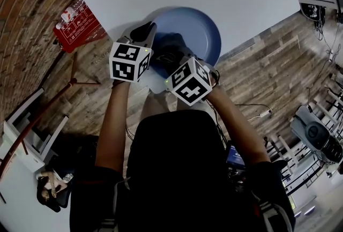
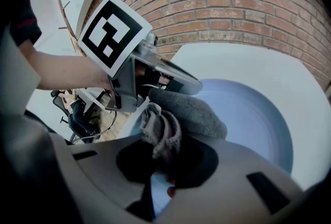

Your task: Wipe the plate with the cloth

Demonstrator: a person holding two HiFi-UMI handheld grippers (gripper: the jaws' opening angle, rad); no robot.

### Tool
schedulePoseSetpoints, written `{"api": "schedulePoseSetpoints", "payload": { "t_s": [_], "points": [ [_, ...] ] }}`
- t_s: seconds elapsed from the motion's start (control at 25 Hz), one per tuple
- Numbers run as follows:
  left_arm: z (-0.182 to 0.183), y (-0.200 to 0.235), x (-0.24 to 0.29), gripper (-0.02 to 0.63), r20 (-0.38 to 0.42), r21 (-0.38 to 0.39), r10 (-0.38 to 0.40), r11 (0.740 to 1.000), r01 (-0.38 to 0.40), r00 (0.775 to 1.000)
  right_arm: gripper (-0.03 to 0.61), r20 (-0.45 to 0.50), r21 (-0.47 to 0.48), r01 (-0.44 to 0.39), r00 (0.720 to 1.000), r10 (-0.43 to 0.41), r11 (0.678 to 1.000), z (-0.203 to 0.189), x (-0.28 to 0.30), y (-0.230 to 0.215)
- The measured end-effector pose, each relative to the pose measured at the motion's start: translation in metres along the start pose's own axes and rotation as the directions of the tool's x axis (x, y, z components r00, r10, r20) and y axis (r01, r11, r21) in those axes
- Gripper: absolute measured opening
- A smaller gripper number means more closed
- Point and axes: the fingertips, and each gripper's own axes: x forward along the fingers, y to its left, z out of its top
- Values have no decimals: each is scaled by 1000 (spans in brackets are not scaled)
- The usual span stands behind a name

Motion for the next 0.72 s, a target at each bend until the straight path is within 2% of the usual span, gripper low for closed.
{"api": "schedulePoseSetpoints", "payload": {
  "t_s": [0.36, 0.56, 0.72],
  "points": [
    [-2, -2, 1, 34, -8, -10, -6, 1000, 6, 1000, 51, -44, -3, -41, 998, 41, 999, 0, 1, -2],
    [-1, 0, -3, 34, -20, -95, -26, 995, 24, 999, 51, -84, -4, -93, 992, 93, 996, 0, -4, -3],
    [6, 0, -11, 34, -5, -110, -11, 994, 10, 1000, 51, -118, -33, -119, 986, 115, 992, -1, -9, -6]
  ]
}}
